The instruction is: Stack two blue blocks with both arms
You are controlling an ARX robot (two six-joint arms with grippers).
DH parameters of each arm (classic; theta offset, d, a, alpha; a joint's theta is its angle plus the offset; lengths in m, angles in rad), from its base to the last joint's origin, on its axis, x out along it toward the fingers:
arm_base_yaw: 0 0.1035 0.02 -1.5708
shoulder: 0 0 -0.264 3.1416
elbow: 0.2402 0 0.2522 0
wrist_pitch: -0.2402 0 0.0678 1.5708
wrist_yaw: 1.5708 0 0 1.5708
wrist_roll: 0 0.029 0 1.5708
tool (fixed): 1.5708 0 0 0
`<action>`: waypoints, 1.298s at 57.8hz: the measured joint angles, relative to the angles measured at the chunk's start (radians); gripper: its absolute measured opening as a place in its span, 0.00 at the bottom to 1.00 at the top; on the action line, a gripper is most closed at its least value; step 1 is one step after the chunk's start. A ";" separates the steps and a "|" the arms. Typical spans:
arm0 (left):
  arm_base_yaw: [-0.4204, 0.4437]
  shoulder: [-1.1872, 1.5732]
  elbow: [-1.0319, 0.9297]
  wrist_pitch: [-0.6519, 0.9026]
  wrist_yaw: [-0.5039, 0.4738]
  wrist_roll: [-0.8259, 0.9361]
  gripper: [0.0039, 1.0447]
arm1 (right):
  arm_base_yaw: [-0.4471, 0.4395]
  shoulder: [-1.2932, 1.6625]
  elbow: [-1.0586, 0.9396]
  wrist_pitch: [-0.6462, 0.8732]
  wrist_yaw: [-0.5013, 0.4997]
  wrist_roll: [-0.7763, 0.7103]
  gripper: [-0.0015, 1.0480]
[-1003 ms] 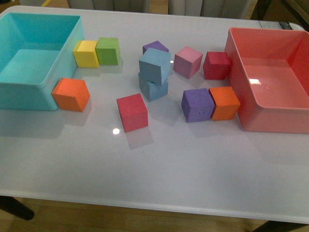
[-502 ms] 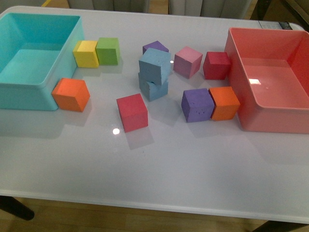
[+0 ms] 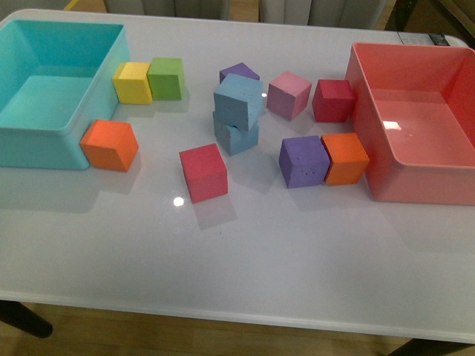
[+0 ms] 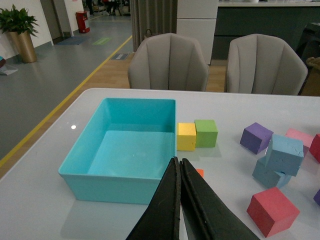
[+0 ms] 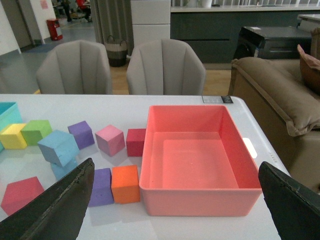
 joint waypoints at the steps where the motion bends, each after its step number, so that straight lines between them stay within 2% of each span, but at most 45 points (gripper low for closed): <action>1: 0.000 -0.014 0.000 -0.013 0.000 0.000 0.01 | 0.000 0.000 0.000 0.000 0.000 0.000 0.91; 23: 0.000 -0.287 -0.001 -0.264 0.000 0.000 0.01 | 0.000 0.000 0.000 0.000 0.000 0.000 0.91; 59: 0.000 -0.505 -0.001 -0.481 0.000 0.000 0.01 | 0.000 0.000 0.000 0.000 0.000 0.000 0.91; 65: 0.000 -0.642 0.000 -0.646 0.000 0.000 0.01 | 0.000 0.000 0.000 0.000 0.000 0.000 0.91; 75: 0.000 -0.679 0.000 -0.658 0.000 0.000 0.01 | 0.000 0.000 0.000 0.000 0.000 0.000 0.91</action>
